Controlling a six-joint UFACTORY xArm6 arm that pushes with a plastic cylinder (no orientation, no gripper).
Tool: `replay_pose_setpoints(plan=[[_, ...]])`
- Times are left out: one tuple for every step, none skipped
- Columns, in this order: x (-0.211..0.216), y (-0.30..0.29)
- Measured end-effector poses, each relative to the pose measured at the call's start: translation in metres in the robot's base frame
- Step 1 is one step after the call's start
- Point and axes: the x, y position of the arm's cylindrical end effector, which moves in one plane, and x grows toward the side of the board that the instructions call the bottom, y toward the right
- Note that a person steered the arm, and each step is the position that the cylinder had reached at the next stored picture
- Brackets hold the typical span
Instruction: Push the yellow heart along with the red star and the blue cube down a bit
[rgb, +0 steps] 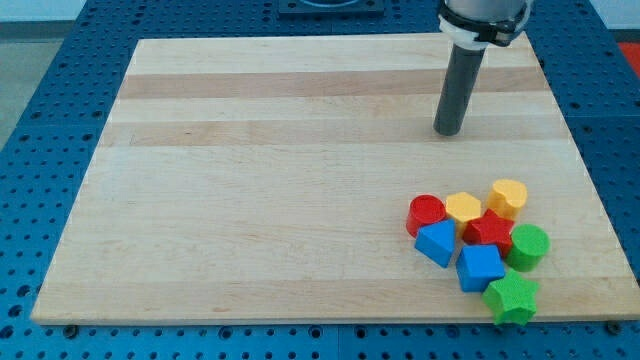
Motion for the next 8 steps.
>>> replay_pose_setpoints(plan=[[0.0,0.0],[0.002,0.003],[0.02,0.041],[0.021,0.047],[0.021,0.047],[0.02,0.052],[0.046,0.065],[0.071,0.065]])
